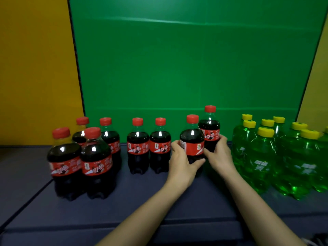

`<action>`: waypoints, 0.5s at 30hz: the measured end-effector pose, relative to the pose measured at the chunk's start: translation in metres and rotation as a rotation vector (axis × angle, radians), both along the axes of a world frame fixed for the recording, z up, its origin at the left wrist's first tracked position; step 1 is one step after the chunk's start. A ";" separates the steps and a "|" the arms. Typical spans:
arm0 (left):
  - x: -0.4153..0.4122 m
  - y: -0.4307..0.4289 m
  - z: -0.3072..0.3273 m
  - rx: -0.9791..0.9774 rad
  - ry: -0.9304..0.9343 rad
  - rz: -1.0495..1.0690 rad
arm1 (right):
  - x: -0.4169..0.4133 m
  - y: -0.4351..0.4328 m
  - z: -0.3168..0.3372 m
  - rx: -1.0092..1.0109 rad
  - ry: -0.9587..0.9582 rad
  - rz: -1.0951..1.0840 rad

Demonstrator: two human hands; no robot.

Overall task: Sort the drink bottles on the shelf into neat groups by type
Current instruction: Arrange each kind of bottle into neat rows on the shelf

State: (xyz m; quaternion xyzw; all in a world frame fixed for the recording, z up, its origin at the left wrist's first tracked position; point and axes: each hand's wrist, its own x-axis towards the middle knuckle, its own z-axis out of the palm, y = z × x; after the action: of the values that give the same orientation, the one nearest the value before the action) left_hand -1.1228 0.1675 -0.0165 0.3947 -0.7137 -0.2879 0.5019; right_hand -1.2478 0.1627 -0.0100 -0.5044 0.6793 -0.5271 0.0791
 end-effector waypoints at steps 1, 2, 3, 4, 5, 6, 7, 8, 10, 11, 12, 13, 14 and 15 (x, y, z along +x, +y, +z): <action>0.012 0.009 -0.001 -0.014 0.012 -0.029 | 0.003 0.008 -0.001 -0.021 -0.005 0.031; 0.024 0.017 -0.002 -0.022 0.023 -0.054 | 0.007 0.017 -0.002 -0.041 -0.015 0.067; 0.037 0.023 -0.004 -0.031 0.037 -0.073 | 0.012 0.025 -0.003 -0.057 -0.031 0.108; 0.051 0.027 -0.007 -0.032 0.056 -0.092 | 0.017 0.032 -0.005 -0.066 -0.048 0.154; 0.065 0.031 -0.009 -0.027 0.078 -0.110 | 0.022 0.039 -0.008 -0.072 -0.073 0.205; 0.079 0.032 -0.011 -0.016 0.094 -0.123 | 0.027 0.044 -0.011 -0.078 -0.100 0.259; 0.092 0.032 -0.013 -0.009 0.104 -0.129 | 0.033 0.048 -0.014 -0.080 -0.124 0.313; 0.104 0.032 -0.014 0.000 0.112 -0.129 | 0.039 0.051 -0.017 -0.075 -0.144 0.367; 0.123 0.028 -0.015 0.017 0.128 -0.130 | 0.050 0.055 -0.022 -0.068 -0.180 0.462; 0.132 0.026 -0.014 0.020 0.132 -0.136 | 0.057 0.056 -0.023 -0.064 -0.199 0.500; 0.139 0.024 -0.014 0.018 0.135 -0.142 | 0.062 0.057 -0.025 -0.053 -0.210 0.530; 0.145 0.022 -0.013 0.016 0.133 -0.150 | 0.067 0.058 -0.026 -0.037 -0.215 0.551; 0.149 0.021 -0.013 0.017 0.127 -0.158 | 0.072 0.058 -0.027 -0.024 -0.216 0.568; 0.151 0.020 -0.013 0.019 0.122 -0.170 | 0.075 0.058 -0.028 -0.016 -0.213 0.578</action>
State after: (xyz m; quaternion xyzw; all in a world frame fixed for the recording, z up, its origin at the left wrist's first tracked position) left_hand -0.9720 0.1879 -0.0297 0.3193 -0.7101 -0.3599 0.5141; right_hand -1.1725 0.2206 -0.0379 -0.6192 0.4915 -0.5381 0.2925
